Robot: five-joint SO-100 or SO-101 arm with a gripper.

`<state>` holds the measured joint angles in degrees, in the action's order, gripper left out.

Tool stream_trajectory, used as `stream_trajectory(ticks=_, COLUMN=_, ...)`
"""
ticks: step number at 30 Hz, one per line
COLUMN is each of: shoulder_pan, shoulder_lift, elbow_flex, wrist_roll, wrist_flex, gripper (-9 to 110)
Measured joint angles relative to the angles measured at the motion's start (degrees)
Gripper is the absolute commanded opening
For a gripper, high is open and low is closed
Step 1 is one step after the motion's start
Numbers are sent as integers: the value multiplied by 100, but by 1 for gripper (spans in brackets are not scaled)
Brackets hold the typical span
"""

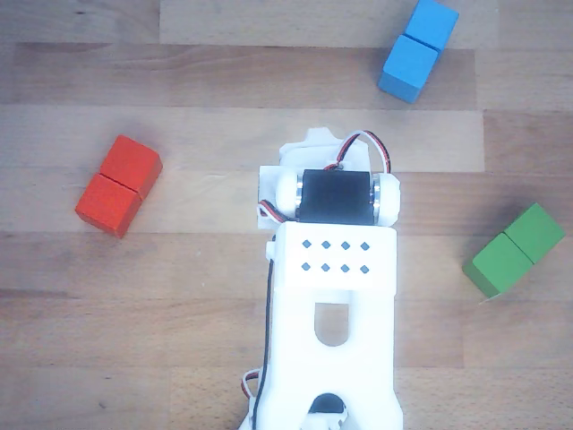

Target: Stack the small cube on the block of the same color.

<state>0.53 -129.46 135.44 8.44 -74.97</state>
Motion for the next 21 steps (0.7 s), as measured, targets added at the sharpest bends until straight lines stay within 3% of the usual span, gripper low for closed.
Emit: stream_trajectory(ticks=21, shoulder_pan=-62, shoulder_lift=1652, elbow_flex=0, wrist_roll=0, wrist_flex=747, gripper=29)
